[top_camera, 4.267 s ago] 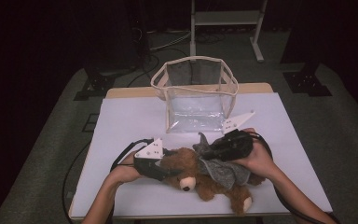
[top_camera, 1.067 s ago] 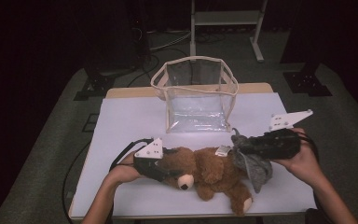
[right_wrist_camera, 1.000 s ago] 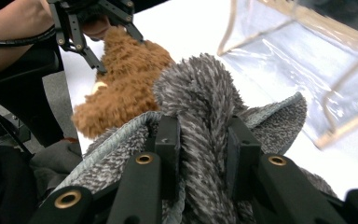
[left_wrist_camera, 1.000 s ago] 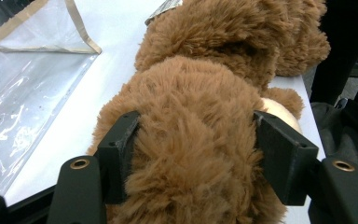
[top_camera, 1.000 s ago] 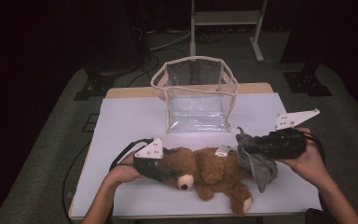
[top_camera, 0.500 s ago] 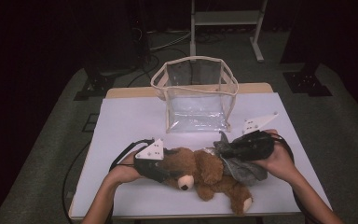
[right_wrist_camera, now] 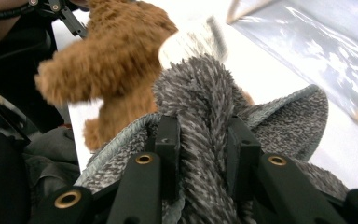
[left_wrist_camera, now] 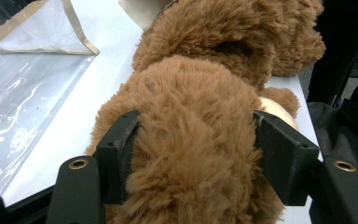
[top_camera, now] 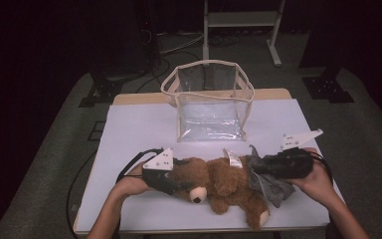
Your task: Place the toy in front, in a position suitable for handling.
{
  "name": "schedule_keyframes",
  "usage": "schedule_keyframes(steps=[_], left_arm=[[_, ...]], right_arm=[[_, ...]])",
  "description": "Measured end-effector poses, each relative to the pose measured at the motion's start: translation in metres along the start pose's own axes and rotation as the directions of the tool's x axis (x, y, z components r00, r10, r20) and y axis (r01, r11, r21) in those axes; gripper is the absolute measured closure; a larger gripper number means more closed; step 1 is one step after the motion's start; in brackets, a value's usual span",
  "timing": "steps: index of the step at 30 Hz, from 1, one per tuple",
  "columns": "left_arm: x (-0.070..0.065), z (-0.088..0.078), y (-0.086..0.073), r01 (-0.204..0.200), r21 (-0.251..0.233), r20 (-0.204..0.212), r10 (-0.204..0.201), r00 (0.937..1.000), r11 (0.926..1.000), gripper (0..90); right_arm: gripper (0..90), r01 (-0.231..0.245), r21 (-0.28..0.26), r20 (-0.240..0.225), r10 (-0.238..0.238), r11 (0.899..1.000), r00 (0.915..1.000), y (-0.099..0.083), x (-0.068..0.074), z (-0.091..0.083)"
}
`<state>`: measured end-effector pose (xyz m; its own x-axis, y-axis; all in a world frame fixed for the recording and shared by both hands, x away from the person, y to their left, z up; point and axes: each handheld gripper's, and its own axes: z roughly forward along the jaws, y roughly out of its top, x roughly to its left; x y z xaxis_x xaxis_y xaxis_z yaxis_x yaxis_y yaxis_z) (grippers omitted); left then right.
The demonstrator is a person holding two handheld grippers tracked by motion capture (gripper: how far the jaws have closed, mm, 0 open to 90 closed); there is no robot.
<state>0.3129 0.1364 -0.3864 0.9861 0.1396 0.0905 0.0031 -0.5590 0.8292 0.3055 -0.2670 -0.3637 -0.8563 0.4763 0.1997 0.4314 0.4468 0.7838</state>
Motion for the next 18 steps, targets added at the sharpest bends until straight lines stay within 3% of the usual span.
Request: schedule_keyframes(steps=[5,9,13,18], left_arm=[[0.000,0.000,0.001,-0.003,0.003,0.002,0.003,1.0000,1.0000,35.3],[0.000,0.000,0.002,-0.009,0.012,-0.003,0.009,1.0000,0.9999,35.0],[-0.001,0.000,0.002,-0.012,0.016,-0.005,0.012,0.9999,0.9998,34.8],[-0.001,0.001,0.003,-0.015,0.020,-0.006,0.015,0.9999,0.9997,34.6]], right_arm=[[69.8,-0.065,-0.032,0.025,0.066,0.997,0.9975,-0.022,-0.008,-0.023],[69.7,-0.072,-0.042,0.029,0.074,0.996,0.9969,-0.023,-0.009,-0.031],[69.7,-0.047,-0.029,0.016,0.047,0.998,0.9987,-0.013,-0.005,-0.020],[69.7,-0.001,-0.004,-0.023,0.001,1.000,0.9997,0.004,0.000,0.004]])
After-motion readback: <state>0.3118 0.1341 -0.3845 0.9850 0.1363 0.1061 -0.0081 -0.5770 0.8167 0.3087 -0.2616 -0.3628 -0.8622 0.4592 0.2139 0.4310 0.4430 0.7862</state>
